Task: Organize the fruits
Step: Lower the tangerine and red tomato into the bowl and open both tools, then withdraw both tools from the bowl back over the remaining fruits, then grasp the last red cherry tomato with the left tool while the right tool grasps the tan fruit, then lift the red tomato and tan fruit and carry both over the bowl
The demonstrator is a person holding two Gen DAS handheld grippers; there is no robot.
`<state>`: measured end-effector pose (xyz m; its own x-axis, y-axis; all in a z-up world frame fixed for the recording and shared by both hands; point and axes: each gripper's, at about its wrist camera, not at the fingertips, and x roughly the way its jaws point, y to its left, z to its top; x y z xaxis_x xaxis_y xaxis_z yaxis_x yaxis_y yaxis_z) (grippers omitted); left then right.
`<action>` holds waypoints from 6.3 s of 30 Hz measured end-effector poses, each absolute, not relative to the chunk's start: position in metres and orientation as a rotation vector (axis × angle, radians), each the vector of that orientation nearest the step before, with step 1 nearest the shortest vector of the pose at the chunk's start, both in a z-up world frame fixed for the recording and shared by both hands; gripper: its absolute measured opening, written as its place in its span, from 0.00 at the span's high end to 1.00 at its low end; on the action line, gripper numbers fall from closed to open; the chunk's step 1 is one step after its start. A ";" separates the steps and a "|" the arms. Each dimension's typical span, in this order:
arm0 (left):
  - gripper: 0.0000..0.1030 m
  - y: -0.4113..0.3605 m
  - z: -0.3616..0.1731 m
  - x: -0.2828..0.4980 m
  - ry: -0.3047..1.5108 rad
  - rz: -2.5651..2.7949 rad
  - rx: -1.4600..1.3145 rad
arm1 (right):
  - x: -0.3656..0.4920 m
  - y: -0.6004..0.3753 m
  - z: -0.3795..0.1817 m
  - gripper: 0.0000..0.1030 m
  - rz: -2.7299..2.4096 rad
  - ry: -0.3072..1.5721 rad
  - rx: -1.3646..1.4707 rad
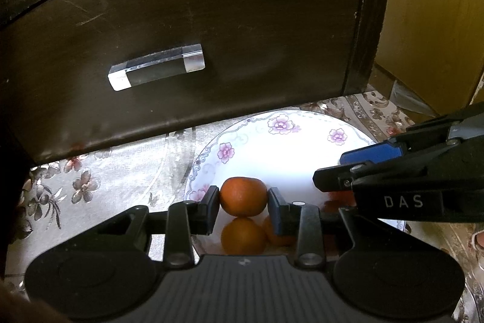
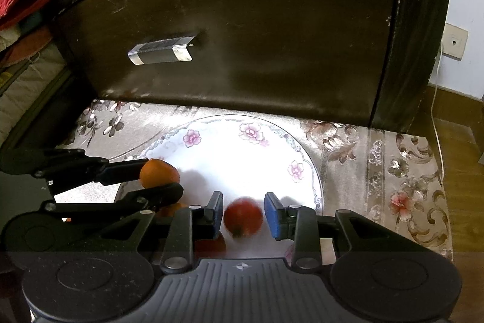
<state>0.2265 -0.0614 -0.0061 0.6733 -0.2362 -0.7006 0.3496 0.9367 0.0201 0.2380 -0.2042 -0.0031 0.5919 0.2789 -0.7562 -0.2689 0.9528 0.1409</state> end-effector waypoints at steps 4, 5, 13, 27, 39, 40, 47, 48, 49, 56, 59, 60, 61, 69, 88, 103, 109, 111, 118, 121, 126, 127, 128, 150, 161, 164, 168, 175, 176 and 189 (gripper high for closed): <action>0.61 -0.061 -0.003 0.224 0.759 -0.335 0.160 | 0.237 -0.204 -0.002 0.71 0.316 0.877 0.011; 0.61 -0.061 -0.002 0.223 0.757 -0.336 0.160 | 0.236 -0.204 -0.001 0.71 0.316 0.875 0.011; 0.59 -0.058 0.008 0.213 0.749 -0.341 0.162 | 0.227 -0.205 0.006 0.70 0.309 0.860 0.011; 0.59 -0.037 0.025 0.174 0.738 -0.323 0.135 | 0.190 -0.186 0.024 0.67 0.311 0.809 -0.033; 0.59 -0.017 0.035 0.141 0.728 -0.314 0.144 | 0.157 -0.164 0.035 0.67 0.325 0.786 -0.057; 0.59 -0.016 0.036 0.139 0.727 -0.313 0.144 | 0.154 -0.162 0.035 0.67 0.327 0.784 -0.060; 0.59 -0.007 0.036 0.124 0.734 -0.310 0.137 | 0.142 -0.152 0.035 0.67 0.340 0.786 -0.080; 0.59 -0.007 0.035 0.123 0.736 -0.310 0.137 | 0.141 -0.150 0.034 0.67 0.341 0.788 -0.085; 0.59 -0.006 0.035 0.122 0.737 -0.310 0.136 | 0.139 -0.148 0.034 0.67 0.341 0.789 -0.088; 0.59 0.000 0.034 0.116 0.747 -0.308 0.123 | 0.133 -0.141 0.032 0.67 0.353 0.799 -0.107; 0.59 0.002 0.033 0.114 0.749 -0.306 0.117 | 0.132 -0.138 0.031 0.67 0.355 0.804 -0.116; 0.59 0.003 0.032 0.113 0.750 -0.305 0.115 | 0.132 -0.137 0.031 0.67 0.357 0.804 -0.118; 0.59 0.003 0.032 0.113 0.751 -0.305 0.114 | 0.132 -0.136 0.031 0.67 0.359 0.806 -0.120; 0.59 0.008 0.028 0.111 0.759 -0.306 0.099 | 0.131 -0.131 0.027 0.67 0.365 0.817 -0.136; 0.59 0.015 0.015 0.113 0.780 -0.319 0.103 | 0.135 -0.121 0.015 0.67 0.378 0.849 -0.161; 0.58 0.031 0.004 0.118 0.801 -0.310 0.134 | 0.141 -0.120 -0.001 0.66 0.439 0.881 -0.140; 0.58 0.047 0.002 0.126 0.805 -0.267 0.116 | 0.150 -0.112 -0.010 0.66 0.475 0.902 -0.115; 0.58 0.050 0.001 0.129 0.804 -0.260 0.109 | 0.152 -0.109 -0.013 0.66 0.486 0.908 -0.113; 0.57 0.049 -0.009 0.144 0.803 -0.254 0.096 | 0.159 -0.100 -0.022 0.66 0.510 0.911 -0.104; 0.57 0.051 -0.015 0.152 0.815 -0.245 0.063 | 0.162 -0.099 -0.026 0.67 0.508 0.909 -0.113; 0.57 0.050 -0.023 0.159 0.814 -0.238 0.049 | 0.164 -0.098 -0.027 0.70 0.510 0.896 -0.118; 0.58 0.049 -0.024 0.160 0.814 -0.239 0.053 | 0.165 -0.098 -0.027 0.72 0.506 0.892 -0.122; 0.58 0.048 -0.026 0.161 0.815 -0.236 0.063 | 0.165 -0.097 -0.027 0.72 0.503 0.890 -0.124; 0.65 0.033 -0.022 0.144 0.835 -0.316 0.106 | 0.155 -0.114 -0.022 0.75 0.448 0.915 -0.139; 0.65 0.010 -0.014 0.087 0.886 -0.405 0.163 | 0.115 -0.140 -0.014 0.75 0.402 0.959 -0.167; 0.65 0.004 -0.013 0.073 0.900 -0.405 0.173 | 0.100 -0.148 -0.010 0.75 0.387 0.967 -0.167; 0.65 -0.002 -0.016 0.061 0.918 -0.391 0.188 | 0.084 -0.153 -0.012 0.75 0.368 0.986 -0.174; 0.64 -0.007 -0.020 0.052 0.911 -0.361 0.202 | 0.064 -0.153 -0.017 0.75 0.362 0.977 -0.216; 0.64 -0.007 -0.020 0.051 0.909 -0.353 0.196 | 0.064 -0.153 -0.017 0.75 0.363 0.972 -0.221; 0.65 -0.027 0.009 0.046 0.868 -0.300 0.248 | 0.059 -0.152 -0.003 0.76 0.385 0.937 -0.244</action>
<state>0.0458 -0.0267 0.0086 0.6087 -0.1572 -0.7777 0.3569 0.9297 0.0915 0.0587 -0.1515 -0.0034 0.5318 0.2150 -0.8192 -0.4234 0.9052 -0.0373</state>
